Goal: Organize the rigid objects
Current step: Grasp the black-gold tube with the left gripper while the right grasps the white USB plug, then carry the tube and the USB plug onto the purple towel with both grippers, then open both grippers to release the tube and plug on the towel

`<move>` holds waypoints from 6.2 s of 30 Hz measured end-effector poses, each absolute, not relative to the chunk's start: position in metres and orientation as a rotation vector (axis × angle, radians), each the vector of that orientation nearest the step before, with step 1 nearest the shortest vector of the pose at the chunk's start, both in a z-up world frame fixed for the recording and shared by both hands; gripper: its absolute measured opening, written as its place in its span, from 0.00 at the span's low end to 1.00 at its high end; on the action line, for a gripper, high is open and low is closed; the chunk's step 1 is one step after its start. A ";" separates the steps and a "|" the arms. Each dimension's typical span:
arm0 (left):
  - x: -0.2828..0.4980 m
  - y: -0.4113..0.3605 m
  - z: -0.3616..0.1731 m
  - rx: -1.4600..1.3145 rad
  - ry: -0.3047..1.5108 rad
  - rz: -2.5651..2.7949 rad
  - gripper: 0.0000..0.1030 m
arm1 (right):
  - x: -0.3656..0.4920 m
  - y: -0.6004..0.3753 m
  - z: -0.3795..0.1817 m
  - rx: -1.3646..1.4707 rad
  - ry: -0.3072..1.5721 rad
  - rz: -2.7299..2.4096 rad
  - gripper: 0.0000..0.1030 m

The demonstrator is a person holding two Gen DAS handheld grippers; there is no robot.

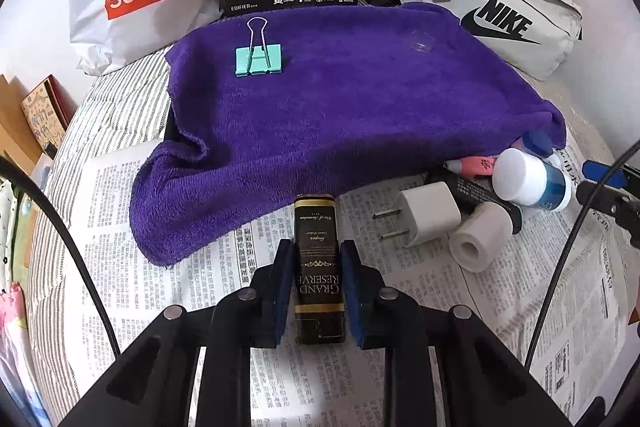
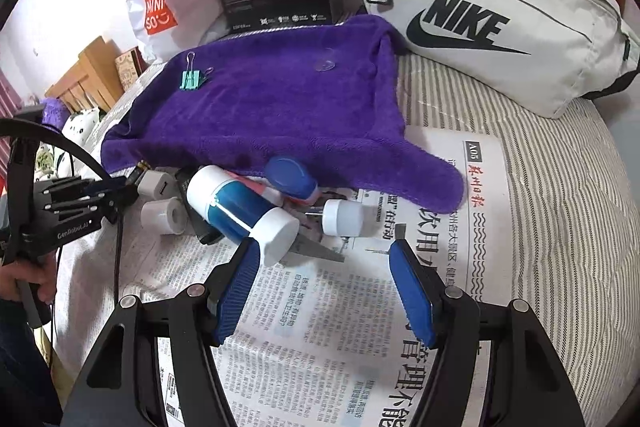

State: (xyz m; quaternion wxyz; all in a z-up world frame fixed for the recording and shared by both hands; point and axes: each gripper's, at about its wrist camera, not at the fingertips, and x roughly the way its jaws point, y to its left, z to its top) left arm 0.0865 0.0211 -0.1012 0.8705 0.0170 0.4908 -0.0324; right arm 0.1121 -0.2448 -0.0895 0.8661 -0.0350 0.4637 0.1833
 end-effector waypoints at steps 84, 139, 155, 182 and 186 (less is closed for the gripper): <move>0.071 0.050 -0.061 -0.048 0.950 -0.096 0.22 | 0.129 -0.241 -0.070 -0.130 0.873 0.375 0.35; 0.213 0.089 -0.090 -0.048 1.039 -0.069 0.22 | 0.296 -0.176 -0.109 -0.210 0.975 0.433 0.35; 0.220 0.078 -0.092 0.020 1.060 -0.056 0.28 | 0.302 -0.171 -0.116 -0.247 0.990 0.462 0.43; 0.109 0.016 -0.060 0.018 1.014 -0.156 0.43 | 0.162 -0.241 -0.063 -0.087 0.958 0.402 0.59; 0.100 0.003 -0.071 -0.006 1.041 -0.187 0.45 | 0.143 -0.250 -0.061 -0.065 0.954 0.406 0.59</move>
